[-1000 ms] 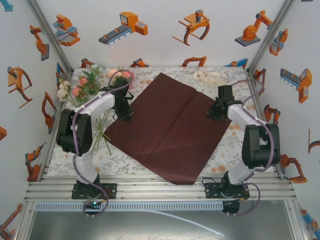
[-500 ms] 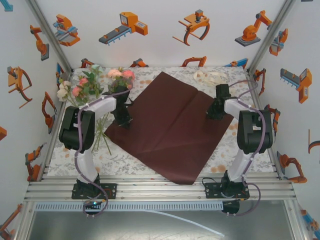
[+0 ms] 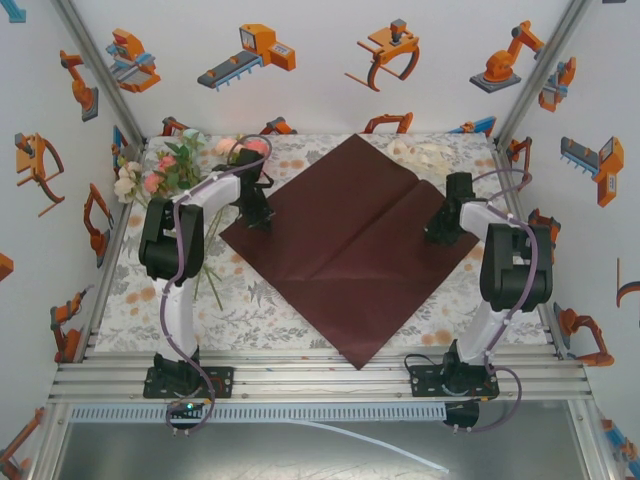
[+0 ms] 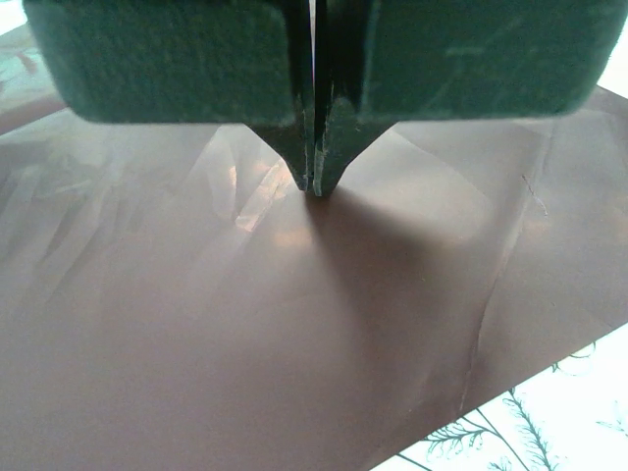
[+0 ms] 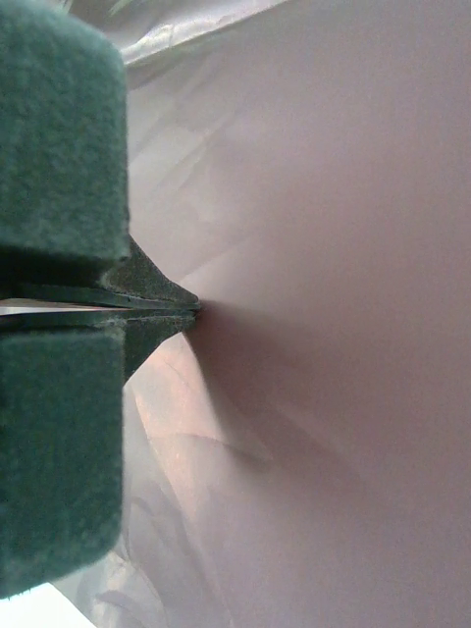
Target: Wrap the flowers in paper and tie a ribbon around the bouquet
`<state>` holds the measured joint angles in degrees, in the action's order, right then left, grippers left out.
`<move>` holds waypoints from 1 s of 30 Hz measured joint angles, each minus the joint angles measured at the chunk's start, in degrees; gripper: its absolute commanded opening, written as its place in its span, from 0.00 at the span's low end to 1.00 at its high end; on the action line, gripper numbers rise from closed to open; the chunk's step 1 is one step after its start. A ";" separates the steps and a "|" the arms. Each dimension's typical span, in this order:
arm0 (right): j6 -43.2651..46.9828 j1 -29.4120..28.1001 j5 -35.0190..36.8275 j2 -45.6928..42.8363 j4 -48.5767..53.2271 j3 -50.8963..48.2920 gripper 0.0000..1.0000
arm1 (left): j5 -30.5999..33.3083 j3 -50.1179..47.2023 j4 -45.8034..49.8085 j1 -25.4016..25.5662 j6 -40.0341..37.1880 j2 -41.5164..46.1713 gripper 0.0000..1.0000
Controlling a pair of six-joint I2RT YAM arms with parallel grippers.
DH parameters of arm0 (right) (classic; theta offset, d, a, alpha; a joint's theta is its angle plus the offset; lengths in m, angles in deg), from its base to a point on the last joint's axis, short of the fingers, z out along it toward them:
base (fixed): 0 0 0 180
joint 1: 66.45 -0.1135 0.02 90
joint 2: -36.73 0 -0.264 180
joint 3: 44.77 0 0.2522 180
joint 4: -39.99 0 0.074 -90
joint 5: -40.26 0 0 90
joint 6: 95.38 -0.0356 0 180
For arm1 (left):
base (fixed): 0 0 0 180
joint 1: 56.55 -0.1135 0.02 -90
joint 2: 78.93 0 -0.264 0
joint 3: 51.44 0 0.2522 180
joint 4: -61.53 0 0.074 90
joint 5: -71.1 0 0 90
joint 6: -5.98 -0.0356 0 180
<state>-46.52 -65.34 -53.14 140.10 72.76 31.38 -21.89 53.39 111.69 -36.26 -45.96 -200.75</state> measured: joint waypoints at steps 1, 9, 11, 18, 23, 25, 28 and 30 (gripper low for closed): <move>0.04 0.00 -0.57 0.00 0.02 -0.04 0.00 | -0.07 0.00 0.00 -0.11 -0.09 0.00 0.00; 1.75 0.00 -6.12 -2.10 5.31 5.57 0.17 | 1.49 0.00 0.66 -1.01 -3.32 3.50 0.18; 2.78 0.00 -6.47 -5.29 6.05 7.54 0.25 | 2.71 0.00 0.72 -1.33 -5.40 6.95 0.19; 5.18 -0.87 -8.02 -17.38 7.04 8.61 0.47 | 14.34 0.00 1.97 -4.83 -19.21 18.91 0.20; 6.51 -2.84 -9.16 -19.58 7.50 6.97 0.52 | 20.70 0.00 3.26 -5.66 -26.58 14.21 0.21; 6.80 -3.08 -9.25 -19.61 7.96 6.78 0.52 | 21.49 0.11 3.76 -5.66 -27.96 11.37 0.21; 7.39 -3.08 -9.22 -19.87 8.74 6.54 0.52 | 21.92 1.27 4.85 -5.66 -29.35 6.97 0.22; 7.63 -3.08 -9.20 -20.46 9.14 6.16 0.53 | 22.40 2.58 5.33 -5.68 -29.90 4.85 0.22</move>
<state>-38.90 -68.42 -62.34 119.64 81.90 37.54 0.52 55.97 117.02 -41.94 -75.86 -195.90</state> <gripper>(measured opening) 0.521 0.217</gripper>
